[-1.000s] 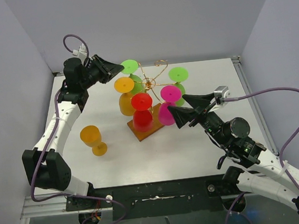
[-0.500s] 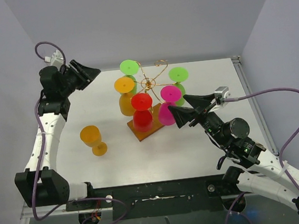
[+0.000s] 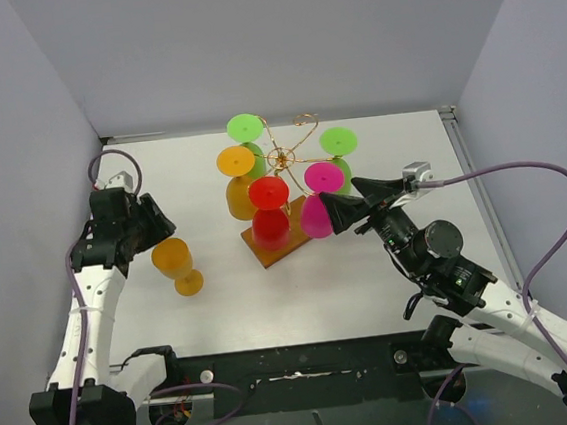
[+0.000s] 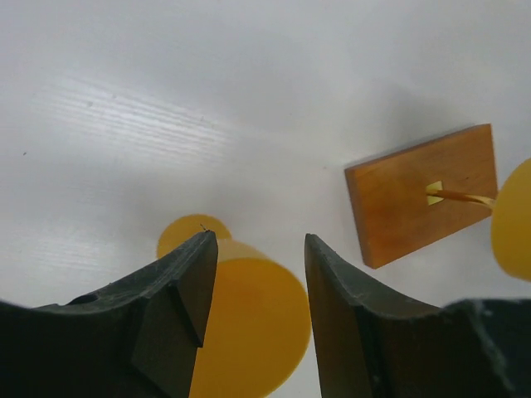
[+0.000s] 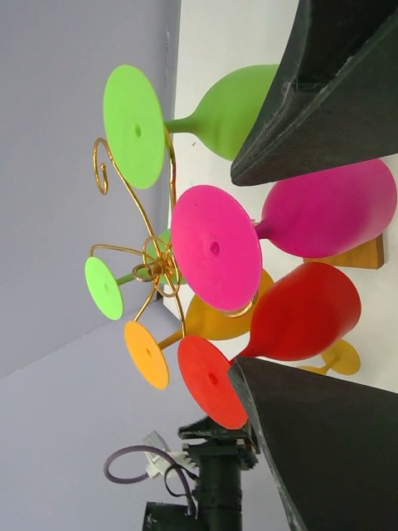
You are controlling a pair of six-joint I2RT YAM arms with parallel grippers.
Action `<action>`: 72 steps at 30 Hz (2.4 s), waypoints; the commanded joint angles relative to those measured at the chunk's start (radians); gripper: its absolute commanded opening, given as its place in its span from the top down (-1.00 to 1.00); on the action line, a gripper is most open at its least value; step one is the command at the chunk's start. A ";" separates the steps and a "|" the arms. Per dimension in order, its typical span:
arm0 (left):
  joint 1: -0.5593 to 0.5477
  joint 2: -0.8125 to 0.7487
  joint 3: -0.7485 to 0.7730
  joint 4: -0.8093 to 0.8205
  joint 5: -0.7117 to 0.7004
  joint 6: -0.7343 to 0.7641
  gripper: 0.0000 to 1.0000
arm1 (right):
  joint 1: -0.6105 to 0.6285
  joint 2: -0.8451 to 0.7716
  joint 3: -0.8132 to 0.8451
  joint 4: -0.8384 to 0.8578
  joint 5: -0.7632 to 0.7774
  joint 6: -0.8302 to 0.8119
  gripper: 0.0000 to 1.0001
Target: Place the wine glass upside down on the wine glass rack
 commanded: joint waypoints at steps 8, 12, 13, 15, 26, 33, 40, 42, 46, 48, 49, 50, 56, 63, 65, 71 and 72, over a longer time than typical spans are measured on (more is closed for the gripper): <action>0.002 -0.125 0.035 -0.252 -0.156 0.022 0.14 | -0.007 0.003 -0.003 0.061 0.088 0.036 -0.73; 0.002 -0.133 0.026 -0.261 -0.208 0.002 0.15 | -0.007 -0.003 -0.007 0.058 0.091 0.034 -0.73; 0.002 -0.133 0.032 -0.263 -0.211 -0.001 0.17 | -0.007 -0.006 -0.009 0.057 0.092 0.036 -0.73; 0.002 -0.135 0.054 -0.270 -0.206 -0.008 0.20 | -0.008 -0.013 -0.014 0.057 0.093 0.039 -0.73; 0.003 -0.130 -0.002 -0.244 -0.224 -0.058 0.21 | -0.008 -0.039 -0.036 0.063 0.105 0.052 -0.73; 0.002 -0.084 -0.064 -0.174 -0.140 -0.079 0.51 | -0.009 -0.059 -0.042 0.054 0.108 0.057 -0.73; 0.002 -0.095 -0.058 -0.115 -0.155 -0.086 1.00 | -0.009 -0.054 -0.038 0.056 0.090 0.062 -0.73; 0.002 -0.105 -0.046 -0.103 -0.173 -0.082 1.00 | -0.010 -0.055 -0.032 0.049 0.087 0.063 -0.73; 0.002 -0.133 -0.024 -0.090 -0.195 -0.068 1.00 | -0.009 -0.066 -0.037 0.055 0.086 0.070 -0.73; 0.002 -0.150 -0.010 -0.080 -0.205 -0.067 1.00 | -0.010 -0.066 -0.039 0.059 0.085 0.071 -0.73; 0.002 -0.158 0.000 -0.075 -0.208 -0.064 1.00 | -0.009 -0.064 -0.037 0.059 0.083 0.071 -0.73; 0.002 -0.164 0.011 -0.068 -0.212 -0.062 1.00 | -0.009 -0.062 -0.034 0.059 0.081 0.071 -0.74; 0.002 -0.204 0.109 0.010 -0.223 -0.052 1.00 | -0.010 -0.044 -0.005 0.053 0.067 0.075 -0.73; 0.002 -0.247 0.189 0.120 -0.226 -0.068 1.00 | -0.009 -0.016 0.036 0.065 0.037 0.065 -0.73; 0.001 -0.258 0.211 0.160 -0.207 -0.073 1.00 | -0.009 -0.008 0.044 0.077 0.029 0.059 -0.73; 0.000 -0.294 0.279 0.430 -0.099 -0.130 1.00 | -0.009 0.075 0.120 0.096 -0.041 0.058 -0.74; 0.000 -0.298 0.279 0.483 -0.077 -0.147 1.00 | -0.009 0.089 0.135 0.098 -0.055 0.058 -0.74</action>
